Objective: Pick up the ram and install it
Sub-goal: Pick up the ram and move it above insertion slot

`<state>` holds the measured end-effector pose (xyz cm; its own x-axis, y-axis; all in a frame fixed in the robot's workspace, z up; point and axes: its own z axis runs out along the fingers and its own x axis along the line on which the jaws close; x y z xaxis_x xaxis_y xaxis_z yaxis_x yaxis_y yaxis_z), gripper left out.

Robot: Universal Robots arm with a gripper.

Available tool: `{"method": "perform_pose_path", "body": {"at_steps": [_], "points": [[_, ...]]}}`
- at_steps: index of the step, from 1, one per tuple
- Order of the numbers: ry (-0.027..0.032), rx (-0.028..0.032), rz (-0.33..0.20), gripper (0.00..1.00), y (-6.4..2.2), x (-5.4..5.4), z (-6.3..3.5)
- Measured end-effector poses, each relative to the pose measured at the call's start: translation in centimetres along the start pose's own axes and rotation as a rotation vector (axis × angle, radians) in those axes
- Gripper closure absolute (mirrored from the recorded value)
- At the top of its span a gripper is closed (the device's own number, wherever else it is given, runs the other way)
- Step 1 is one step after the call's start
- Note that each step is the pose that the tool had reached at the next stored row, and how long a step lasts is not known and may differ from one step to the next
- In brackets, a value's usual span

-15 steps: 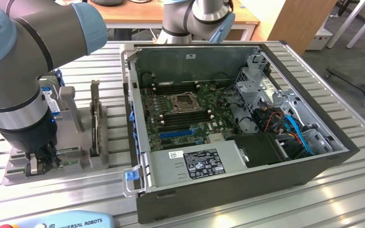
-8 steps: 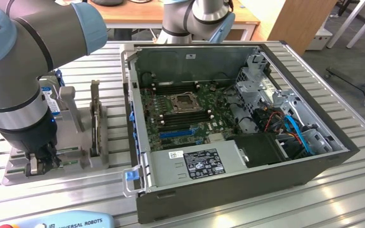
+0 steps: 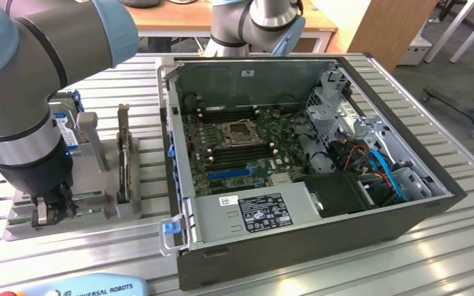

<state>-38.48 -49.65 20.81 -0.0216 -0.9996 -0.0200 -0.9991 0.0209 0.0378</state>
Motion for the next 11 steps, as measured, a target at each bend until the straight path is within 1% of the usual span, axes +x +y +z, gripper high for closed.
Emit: {"method": "perform_pose_path", "body": {"at_steps": [6,11], "points": [[-0.0002,0.0001,0.000,0.89,0.05,0.0,-1.44],[-0.0001,0.0000,0.000,0.89,0.10,-0.1,-3.11]]}}
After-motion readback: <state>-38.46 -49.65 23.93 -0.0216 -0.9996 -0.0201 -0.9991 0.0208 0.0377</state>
